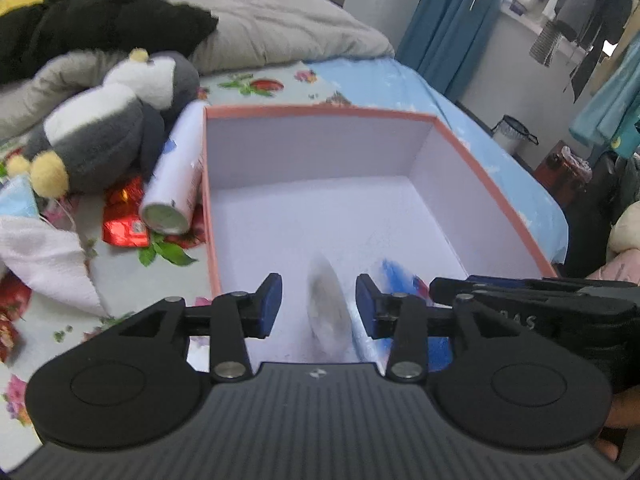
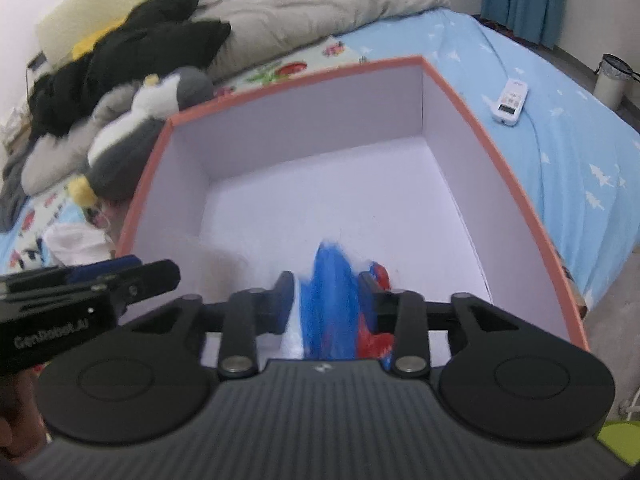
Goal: Organize soft objects
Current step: 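Open the right tool over the box while the left tool releases the sponge bag inside, then withdraw both tools from the box back over the bed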
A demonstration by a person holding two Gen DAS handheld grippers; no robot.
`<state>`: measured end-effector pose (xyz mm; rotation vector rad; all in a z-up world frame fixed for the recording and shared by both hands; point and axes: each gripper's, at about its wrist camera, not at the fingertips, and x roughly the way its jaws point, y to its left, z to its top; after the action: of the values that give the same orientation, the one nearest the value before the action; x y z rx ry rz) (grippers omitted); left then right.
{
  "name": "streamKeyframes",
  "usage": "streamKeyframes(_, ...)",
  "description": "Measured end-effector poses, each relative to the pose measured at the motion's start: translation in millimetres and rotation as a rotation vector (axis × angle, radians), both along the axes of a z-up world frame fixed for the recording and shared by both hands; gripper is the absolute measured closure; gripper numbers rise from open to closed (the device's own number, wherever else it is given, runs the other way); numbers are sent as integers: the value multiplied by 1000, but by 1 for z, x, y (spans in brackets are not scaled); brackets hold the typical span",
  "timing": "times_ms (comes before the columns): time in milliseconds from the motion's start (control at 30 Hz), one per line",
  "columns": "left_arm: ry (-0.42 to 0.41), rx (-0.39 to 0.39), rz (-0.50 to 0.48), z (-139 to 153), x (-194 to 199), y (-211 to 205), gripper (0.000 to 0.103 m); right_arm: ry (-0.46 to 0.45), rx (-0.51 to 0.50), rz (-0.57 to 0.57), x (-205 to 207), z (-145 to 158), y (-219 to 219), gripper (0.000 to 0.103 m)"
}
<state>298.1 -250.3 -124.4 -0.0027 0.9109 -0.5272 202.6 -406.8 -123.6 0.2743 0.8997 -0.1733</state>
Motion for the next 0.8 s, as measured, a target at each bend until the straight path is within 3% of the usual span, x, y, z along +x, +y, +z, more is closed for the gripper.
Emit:
streamKeyframes(467,-206,-51,43,104,-85,54,56,-236,-41,81,-69,92,41,64)
streamKeyframes(800,-307,-92,95,147,-144,95,56,-350,-46,141,-110,133,73,64)
